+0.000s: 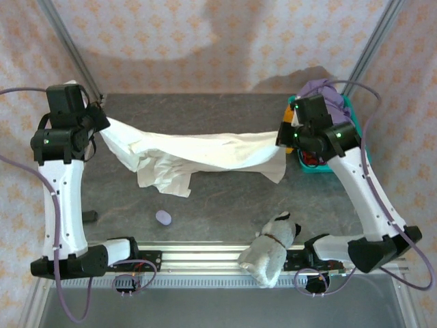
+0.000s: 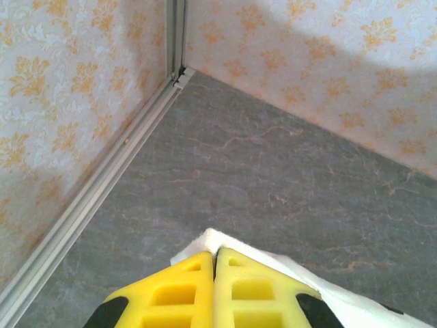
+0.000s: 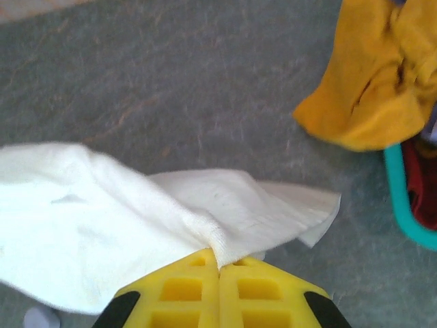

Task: Fold and stack the t-shirts

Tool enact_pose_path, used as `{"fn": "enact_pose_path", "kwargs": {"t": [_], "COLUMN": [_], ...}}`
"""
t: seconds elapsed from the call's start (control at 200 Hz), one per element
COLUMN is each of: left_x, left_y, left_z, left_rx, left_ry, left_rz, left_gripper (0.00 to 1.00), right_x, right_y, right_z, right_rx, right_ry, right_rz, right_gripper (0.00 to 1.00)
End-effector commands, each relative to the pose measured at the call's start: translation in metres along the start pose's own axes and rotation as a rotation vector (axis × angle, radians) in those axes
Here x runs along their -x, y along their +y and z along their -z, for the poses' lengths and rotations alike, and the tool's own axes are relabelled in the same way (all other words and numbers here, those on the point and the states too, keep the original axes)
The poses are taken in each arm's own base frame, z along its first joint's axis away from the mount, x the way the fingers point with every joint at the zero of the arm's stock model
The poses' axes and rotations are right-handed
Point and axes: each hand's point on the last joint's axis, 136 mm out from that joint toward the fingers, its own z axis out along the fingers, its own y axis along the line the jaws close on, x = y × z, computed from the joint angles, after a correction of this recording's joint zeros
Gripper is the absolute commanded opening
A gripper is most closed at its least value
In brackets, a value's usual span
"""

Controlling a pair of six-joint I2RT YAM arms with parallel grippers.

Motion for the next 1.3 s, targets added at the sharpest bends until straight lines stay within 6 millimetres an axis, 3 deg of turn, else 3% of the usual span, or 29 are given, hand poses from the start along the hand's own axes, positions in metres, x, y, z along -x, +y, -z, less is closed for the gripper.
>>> {"fn": "enact_pose_path", "kwargs": {"t": [0.0, 0.05, 0.11, 0.145, 0.185, 0.355, 0.506, 0.731, 0.851, 1.061, 1.151, 1.296], "left_x": [-0.021, -0.036, -0.057, -0.068, -0.08, -0.114, -0.122, -0.128, -0.131, -0.125, -0.12, -0.115], "left_y": [0.009, 0.011, 0.015, 0.017, 0.02, 0.022, 0.019, 0.017, 0.016, 0.017, 0.015, 0.012], "left_z": [0.007, 0.004, -0.005, -0.01, -0.018, -0.046, -0.061, -0.072, -0.075, -0.075, -0.078, -0.088], "left_rx": [0.008, 0.009, 0.018, 0.023, 0.027, 0.036, 0.026, 0.019, 0.017, 0.028, 0.025, 0.03], "left_ry": [0.035, 0.07, 0.122, 0.147, 0.172, 0.265, 0.297, 0.302, 0.313, 0.294, 0.29, 0.298], "left_rz": [0.006, 0.0, -0.005, -0.008, -0.009, -0.017, -0.013, 0.006, 0.006, -0.005, -0.003, -0.006], "left_gripper": [0.0, 0.0, 0.0, 0.0, 0.0, 0.0, 0.0, 0.0, 0.0, 0.0, 0.0, 0.0], "right_x": [-0.066, -0.098, -0.127, -0.134, -0.136, -0.137, -0.154, -0.17, -0.167, -0.146, -0.128, -0.076], "right_y": [-0.009, -0.01, -0.011, -0.01, -0.011, -0.008, -0.006, -0.016, -0.017, -0.024, -0.028, -0.018], "right_z": [-0.019, -0.032, -0.047, -0.058, -0.068, -0.092, -0.106, -0.174, -0.207, -0.245, -0.264, -0.299], "right_rx": [0.014, 0.026, 0.038, 0.057, 0.066, 0.063, 0.067, 0.011, -0.015, -0.079, -0.095, -0.075], "right_ry": [0.248, 0.377, 0.485, 0.495, 0.477, 0.516, 0.578, 0.644, 0.654, 0.637, 0.617, 0.595], "right_rz": [-0.096, -0.146, -0.183, -0.196, -0.213, -0.212, -0.203, -0.212, -0.221, -0.194, -0.184, -0.158], "right_gripper": [0.0, 0.1, 0.32, 0.46, 0.51, 0.53, 0.53, 0.55, 0.56, 0.57, 0.57, 0.58]}}
